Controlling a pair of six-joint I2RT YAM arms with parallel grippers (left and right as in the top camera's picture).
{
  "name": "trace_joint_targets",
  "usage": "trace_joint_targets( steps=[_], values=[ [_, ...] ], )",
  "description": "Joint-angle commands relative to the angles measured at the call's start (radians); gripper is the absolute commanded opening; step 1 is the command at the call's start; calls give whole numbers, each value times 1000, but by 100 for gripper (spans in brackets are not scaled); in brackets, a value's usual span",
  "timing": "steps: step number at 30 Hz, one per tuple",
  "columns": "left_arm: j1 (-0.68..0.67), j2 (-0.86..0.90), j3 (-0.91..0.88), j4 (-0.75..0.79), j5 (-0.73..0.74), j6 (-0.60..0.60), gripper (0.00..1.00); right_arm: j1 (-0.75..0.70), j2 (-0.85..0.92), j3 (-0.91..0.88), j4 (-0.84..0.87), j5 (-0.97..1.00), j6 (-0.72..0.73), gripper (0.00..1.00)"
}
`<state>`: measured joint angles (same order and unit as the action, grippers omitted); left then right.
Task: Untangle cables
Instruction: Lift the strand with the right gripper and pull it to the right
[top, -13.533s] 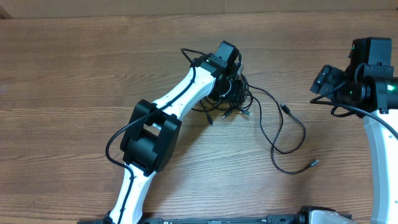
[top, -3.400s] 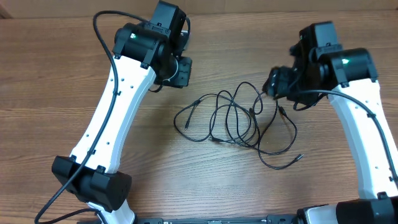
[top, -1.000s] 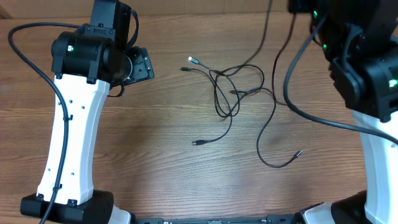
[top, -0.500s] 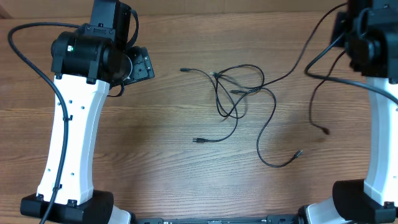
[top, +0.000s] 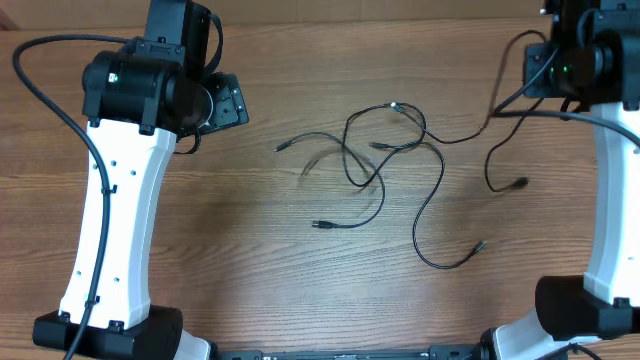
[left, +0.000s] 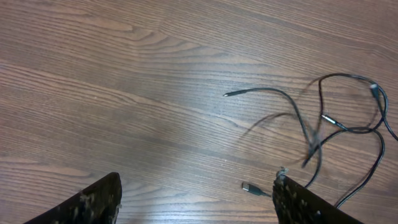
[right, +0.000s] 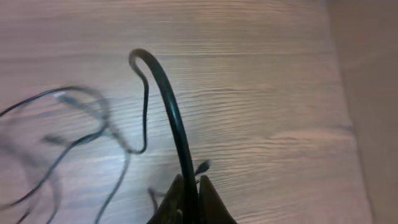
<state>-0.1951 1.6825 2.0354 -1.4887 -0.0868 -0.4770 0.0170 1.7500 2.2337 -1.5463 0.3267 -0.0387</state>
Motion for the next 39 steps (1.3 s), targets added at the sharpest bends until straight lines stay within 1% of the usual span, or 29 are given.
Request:
trace_joint_targets(
  steps=[1, 3, 7, 9, 13, 17, 21, 23, 25, 29, 30, 31, 32, 34, 35, 36, 39],
  values=[
    [5, -2, 4, 4, -1, -10, 77, -25, -1, 2, 53, 194, 154, 4],
    [5, -2, 4, 3, -1, -9, 77, -45, -1, 2, 136, 227, 200, 4],
    [5, -2, 4, 3, -1, -9, 77, -95, -2, 2, 349, 227, 199, 4],
    [5, -2, 4, 4, -1, -10, 77, -116, -2, 2, 411, 227, 200, 4],
    [5, -2, 4, 4, -1, -9, 77, -179, -1, 2, 469, 230, 201, 4],
    [5, -2, 4, 5, -1, -9, 79, -284, 11, 2, 430, 228, 251, 4],
    [5, -2, 4, 5, -1, -10, 79, -421, 60, -9, 294, 123, 333, 4],
    [5, -2, 4, 5, -1, -10, 79, -470, 77, -28, 260, 84, 357, 4],
    [5, -2, 4, 4, -1, -10, 79, -526, 92, -69, 245, 41, 357, 4],
    [5, -2, 4, 5, -1, -10, 79, -591, 94, -124, 243, -54, 357, 4],
    [5, -2, 4, 5, -1, -10, 79, -598, 94, -127, 244, -82, 357, 10],
    [5, -2, 4, 5, -1, -10, 79, -603, 94, -128, 249, -116, 357, 20],
    [5, -2, 4, 5, -1, -10, 79, -605, 94, -128, 255, -155, 357, 35],
    [5, -2, 4, 5, -1, -10, 79, -605, 94, -128, 257, -251, 356, 60],
    [5, -2, 4, 5, -1, -10, 79, -605, 94, -128, 254, -284, 351, 67],
    [5, -2, 4, 5, -1, -10, 79, -600, 94, -128, 245, -399, 322, 73],
    [5, -2, 4, 1, -2, -9, 78, -578, 94, -128, 209, -589, 243, 77]
  ],
)
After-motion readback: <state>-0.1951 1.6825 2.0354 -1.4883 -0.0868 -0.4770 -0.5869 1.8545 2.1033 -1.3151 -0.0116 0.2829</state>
